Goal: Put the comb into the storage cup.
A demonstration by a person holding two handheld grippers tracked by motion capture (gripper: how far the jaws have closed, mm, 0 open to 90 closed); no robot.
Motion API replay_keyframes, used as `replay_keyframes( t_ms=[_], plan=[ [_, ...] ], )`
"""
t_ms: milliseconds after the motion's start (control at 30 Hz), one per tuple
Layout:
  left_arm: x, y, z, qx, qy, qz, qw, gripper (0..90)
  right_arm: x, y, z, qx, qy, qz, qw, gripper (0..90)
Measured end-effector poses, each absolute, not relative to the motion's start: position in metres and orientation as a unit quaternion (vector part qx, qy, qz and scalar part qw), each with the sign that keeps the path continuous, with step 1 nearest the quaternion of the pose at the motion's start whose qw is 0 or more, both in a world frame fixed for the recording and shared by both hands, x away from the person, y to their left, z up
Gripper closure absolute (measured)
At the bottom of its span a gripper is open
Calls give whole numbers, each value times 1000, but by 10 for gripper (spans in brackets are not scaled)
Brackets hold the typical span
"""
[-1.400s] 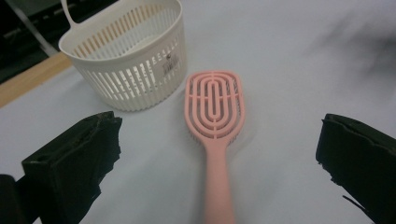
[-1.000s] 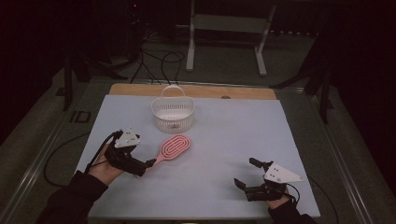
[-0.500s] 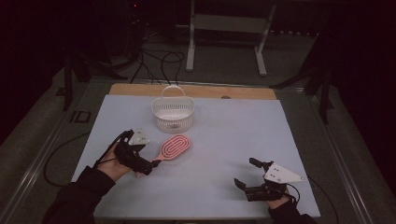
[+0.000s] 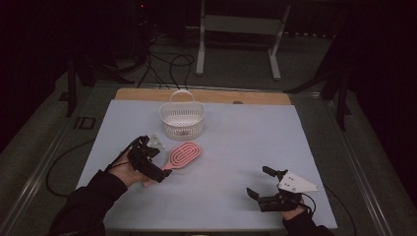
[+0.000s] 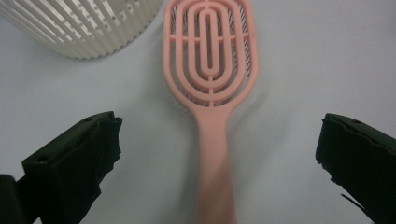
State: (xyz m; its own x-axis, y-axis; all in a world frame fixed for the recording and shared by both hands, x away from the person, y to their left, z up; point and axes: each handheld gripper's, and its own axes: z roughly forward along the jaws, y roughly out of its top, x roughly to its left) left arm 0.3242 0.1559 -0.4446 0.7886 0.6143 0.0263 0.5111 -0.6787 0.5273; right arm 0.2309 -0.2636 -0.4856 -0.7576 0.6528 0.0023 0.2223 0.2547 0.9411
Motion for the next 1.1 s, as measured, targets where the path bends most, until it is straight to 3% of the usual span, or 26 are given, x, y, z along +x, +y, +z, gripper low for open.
replay_keyframes(
  t_ms=[600, 1100],
  plan=[
    [341, 143, -461, 929, 309, 62, 193, 0, 231, -265, -485, 284, 765, 542, 199, 82],
    [351, 138, -470, 936, 312, 39, 159, 145, 231, -265, -485, 288, 765, 540, 200, 82]
  ],
)
